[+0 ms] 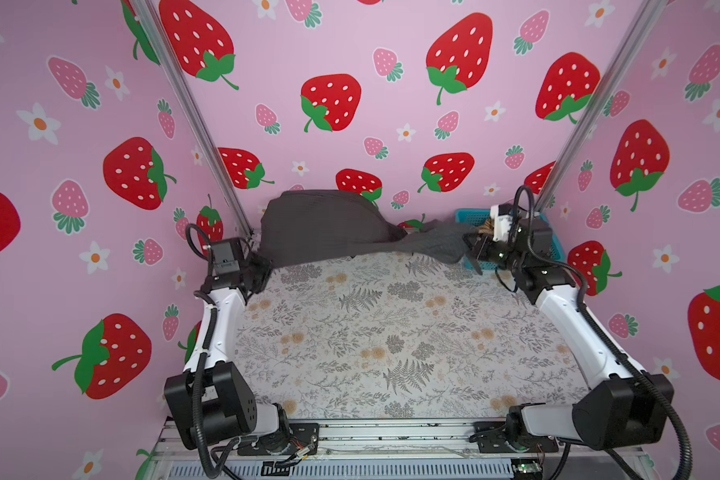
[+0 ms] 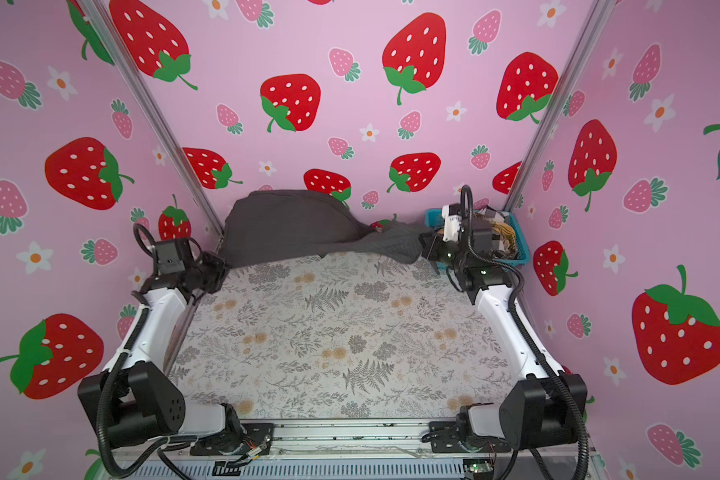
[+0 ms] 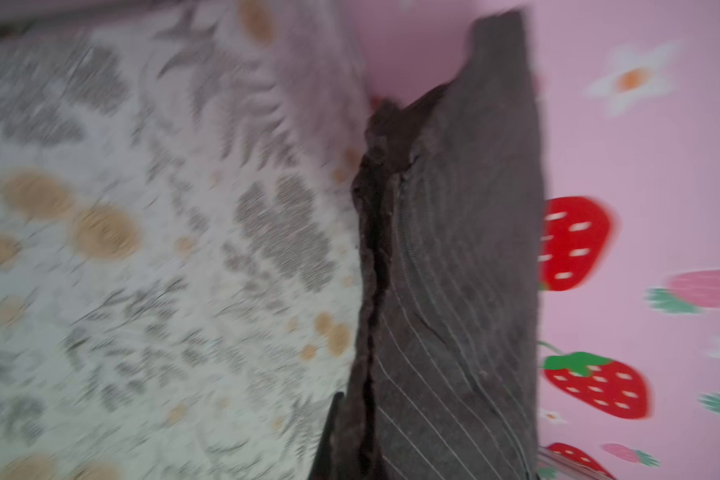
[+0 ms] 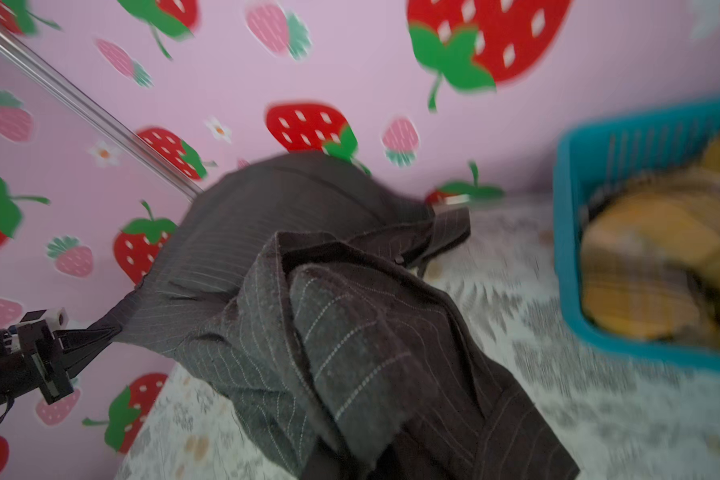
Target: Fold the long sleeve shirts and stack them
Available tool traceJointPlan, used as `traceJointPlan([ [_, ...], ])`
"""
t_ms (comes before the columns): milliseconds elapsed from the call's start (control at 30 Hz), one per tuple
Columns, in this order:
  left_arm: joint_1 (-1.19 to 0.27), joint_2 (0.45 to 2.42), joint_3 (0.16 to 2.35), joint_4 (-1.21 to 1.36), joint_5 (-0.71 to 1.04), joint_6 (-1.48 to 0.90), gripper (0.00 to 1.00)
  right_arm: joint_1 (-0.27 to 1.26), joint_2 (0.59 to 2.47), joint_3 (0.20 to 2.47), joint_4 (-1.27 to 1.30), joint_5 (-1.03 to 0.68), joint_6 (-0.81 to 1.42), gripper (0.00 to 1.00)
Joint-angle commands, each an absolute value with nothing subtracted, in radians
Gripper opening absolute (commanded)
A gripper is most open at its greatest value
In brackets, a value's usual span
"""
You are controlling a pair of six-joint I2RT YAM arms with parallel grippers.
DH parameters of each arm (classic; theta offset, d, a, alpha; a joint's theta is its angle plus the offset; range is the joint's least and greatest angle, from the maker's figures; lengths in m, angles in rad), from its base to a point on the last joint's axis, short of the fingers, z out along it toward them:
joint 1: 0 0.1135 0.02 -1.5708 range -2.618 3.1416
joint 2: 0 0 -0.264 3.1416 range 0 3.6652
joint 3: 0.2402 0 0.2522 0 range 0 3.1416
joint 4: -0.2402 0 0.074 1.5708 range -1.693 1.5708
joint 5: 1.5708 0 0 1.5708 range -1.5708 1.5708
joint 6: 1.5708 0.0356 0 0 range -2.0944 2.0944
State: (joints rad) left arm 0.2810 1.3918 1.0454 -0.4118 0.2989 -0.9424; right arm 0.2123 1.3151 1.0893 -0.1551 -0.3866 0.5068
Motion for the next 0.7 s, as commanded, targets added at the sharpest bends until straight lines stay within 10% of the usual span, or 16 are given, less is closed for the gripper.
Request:
traceJointPlan([
  [0, 0.309, 1.306, 0.850, -0.415, 0.226, -0.931, 0.00, 0.179, 1.200, 0.898, -0.206, -0.230, 0.544, 0.00],
  [667, 0.283, 1.304, 0.534, -0.530, 0.239, -0.909, 0.11, 0.196, 1.048, 0.544, -0.410, -0.220, 0.547, 0.00],
])
